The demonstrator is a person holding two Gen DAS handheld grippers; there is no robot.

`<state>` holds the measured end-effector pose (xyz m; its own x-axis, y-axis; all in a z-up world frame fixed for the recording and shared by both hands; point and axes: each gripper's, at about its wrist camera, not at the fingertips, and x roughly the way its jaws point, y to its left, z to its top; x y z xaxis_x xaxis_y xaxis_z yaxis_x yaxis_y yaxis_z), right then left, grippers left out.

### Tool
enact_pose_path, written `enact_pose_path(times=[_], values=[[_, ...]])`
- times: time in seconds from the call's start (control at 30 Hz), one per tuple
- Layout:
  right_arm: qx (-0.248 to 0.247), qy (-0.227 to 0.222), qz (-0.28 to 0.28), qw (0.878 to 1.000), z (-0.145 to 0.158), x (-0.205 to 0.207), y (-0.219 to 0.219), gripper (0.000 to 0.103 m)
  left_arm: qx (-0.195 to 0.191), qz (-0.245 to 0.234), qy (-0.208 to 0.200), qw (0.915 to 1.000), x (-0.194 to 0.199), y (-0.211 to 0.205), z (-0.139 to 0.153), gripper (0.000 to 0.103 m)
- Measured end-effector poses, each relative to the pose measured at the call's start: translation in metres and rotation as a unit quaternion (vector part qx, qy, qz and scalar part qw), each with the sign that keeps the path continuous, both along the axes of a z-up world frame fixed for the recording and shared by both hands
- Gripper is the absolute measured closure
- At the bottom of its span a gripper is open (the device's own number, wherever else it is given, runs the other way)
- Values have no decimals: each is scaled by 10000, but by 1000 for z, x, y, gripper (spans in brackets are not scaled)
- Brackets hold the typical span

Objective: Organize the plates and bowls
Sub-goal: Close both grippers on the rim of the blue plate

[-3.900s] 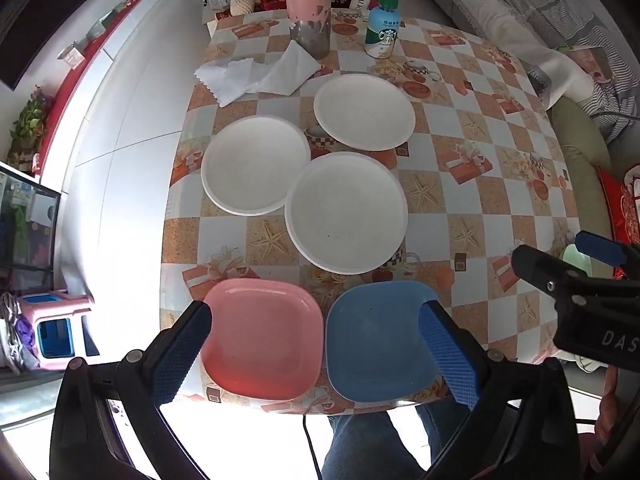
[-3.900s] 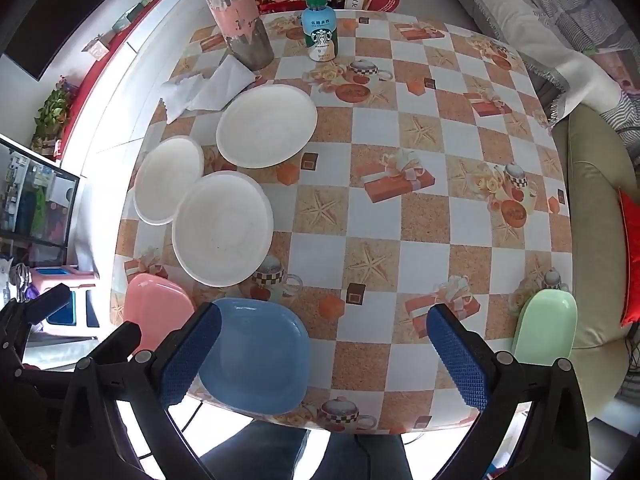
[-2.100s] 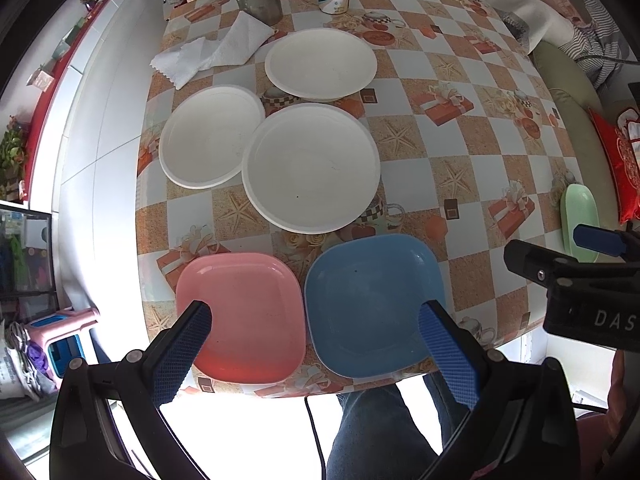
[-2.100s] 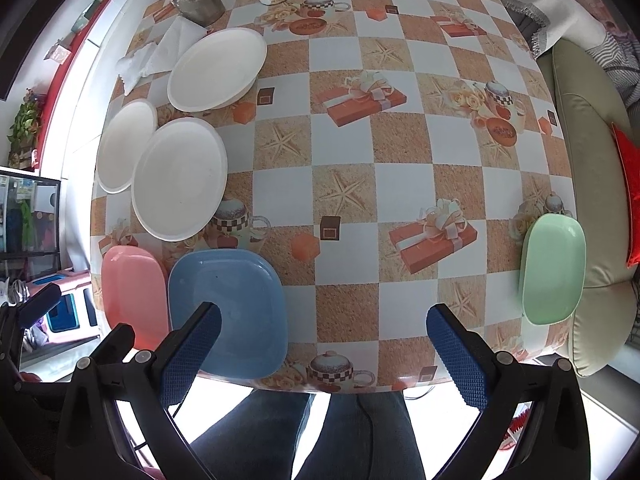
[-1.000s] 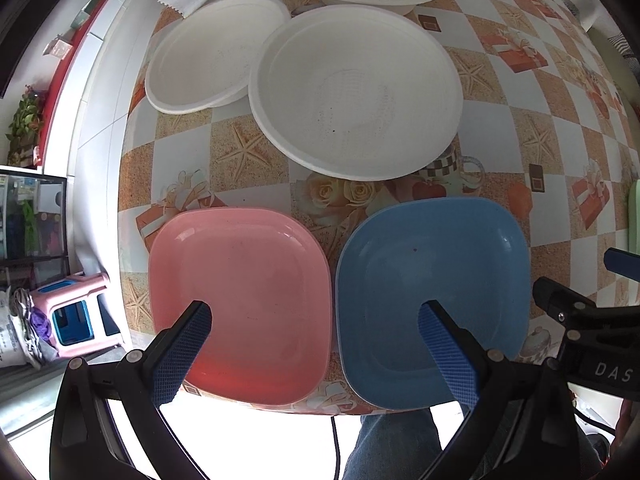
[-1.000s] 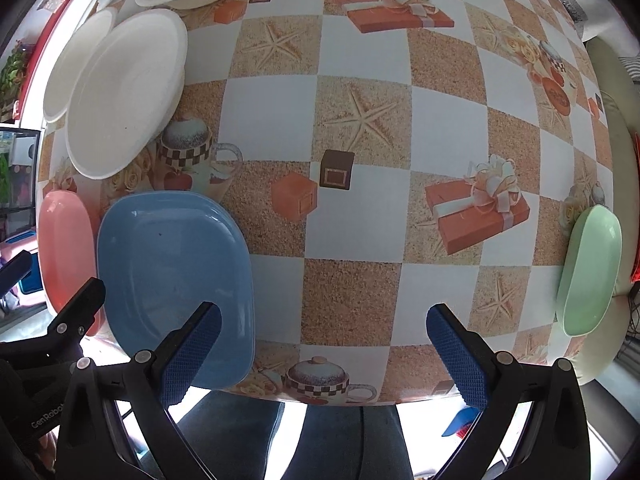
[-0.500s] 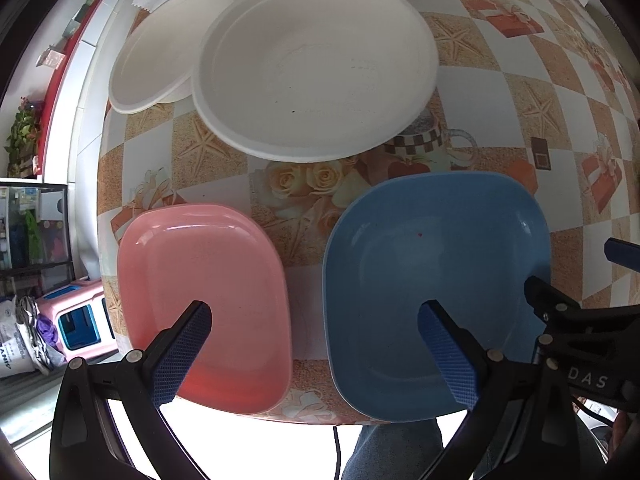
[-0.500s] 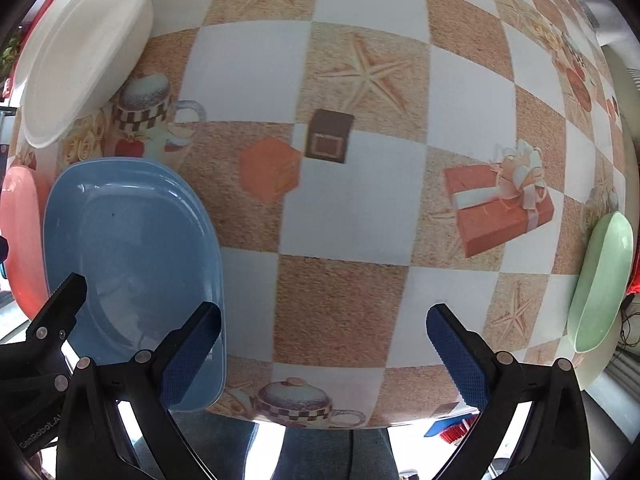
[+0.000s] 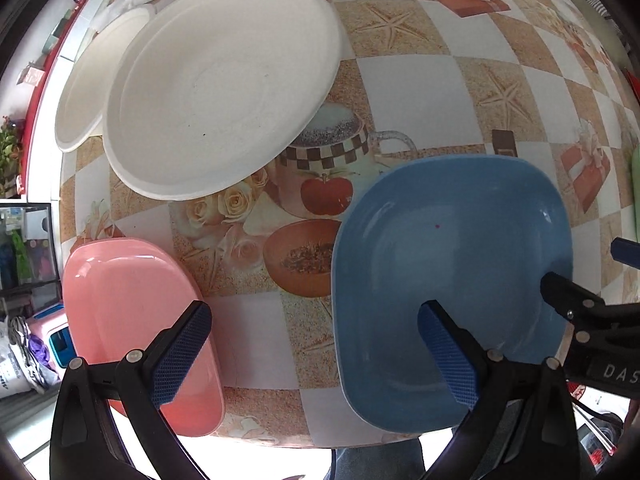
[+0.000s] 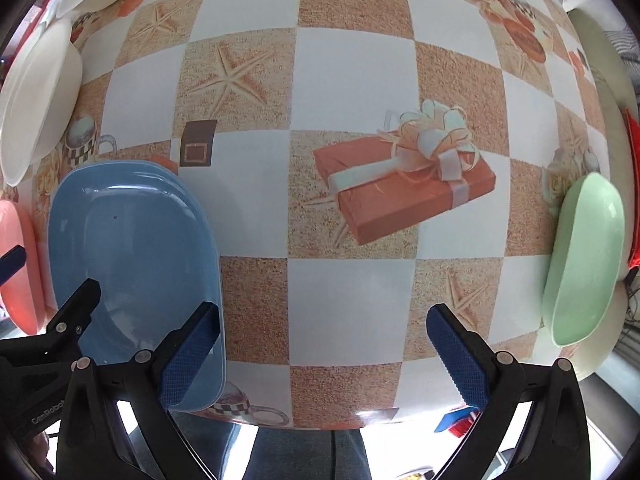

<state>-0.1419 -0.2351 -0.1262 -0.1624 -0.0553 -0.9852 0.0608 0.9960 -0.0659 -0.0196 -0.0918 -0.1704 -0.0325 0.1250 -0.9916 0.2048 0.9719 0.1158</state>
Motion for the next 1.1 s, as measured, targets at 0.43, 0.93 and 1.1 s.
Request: enact_pose_path(times=[0.43,0.93,1.1], values=[[273,77,-271,9992,-16,-16,1,0,-41,-121,38,9999,7,-14,-1,7],[551,157,-331,9978,1,-2,-1,34,-810,-50,308,9962,8,-16,-1,45],[1174,213,-230,9926,5,-1,12,91,-860,-368,331,9951,4,-30,4,61]])
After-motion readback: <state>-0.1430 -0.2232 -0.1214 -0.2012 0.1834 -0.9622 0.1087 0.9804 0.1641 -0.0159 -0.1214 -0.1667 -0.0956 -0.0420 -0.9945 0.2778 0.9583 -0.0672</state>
